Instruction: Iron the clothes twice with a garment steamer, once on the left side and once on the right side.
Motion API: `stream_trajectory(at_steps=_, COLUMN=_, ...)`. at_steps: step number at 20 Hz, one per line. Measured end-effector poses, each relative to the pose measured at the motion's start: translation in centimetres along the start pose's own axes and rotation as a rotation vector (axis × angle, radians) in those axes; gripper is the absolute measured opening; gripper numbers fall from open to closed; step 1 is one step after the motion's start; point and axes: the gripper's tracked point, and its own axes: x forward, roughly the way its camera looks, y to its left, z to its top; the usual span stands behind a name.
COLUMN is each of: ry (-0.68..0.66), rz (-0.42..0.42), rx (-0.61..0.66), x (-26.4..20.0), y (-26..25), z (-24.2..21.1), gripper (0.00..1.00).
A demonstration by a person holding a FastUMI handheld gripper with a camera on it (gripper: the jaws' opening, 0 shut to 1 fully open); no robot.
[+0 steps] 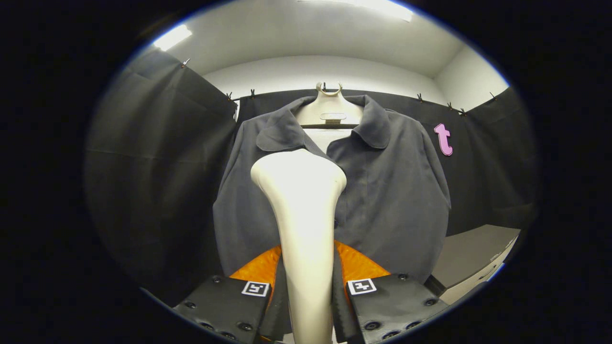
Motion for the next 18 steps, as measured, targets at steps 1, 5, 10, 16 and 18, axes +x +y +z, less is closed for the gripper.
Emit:
stream_trajectory(at_steps=1, ry=0.005, rz=0.003, rx=0.002, x=0.6, y=0.4, z=0.0, gripper=0.46)
stream_trajectory(at_steps=5, ry=0.031, rz=0.012, rx=-0.008, x=2.2, y=1.3, z=-1.3, gripper=0.46)
stream_trajectory(at_steps=10, ry=0.029, rz=0.004, rx=-0.051, x=2.3, y=1.7, z=-2.0, gripper=0.45)
stream_trajectory(at_steps=16, ry=0.117, rz=0.028, rx=-0.068, x=0.8, y=1.9, z=-6.2, gripper=0.46)
stream_trajectory(at_steps=18, ry=0.14, rz=0.033, rx=-0.076, x=0.3, y=2.0, z=-7.8, gripper=0.46)
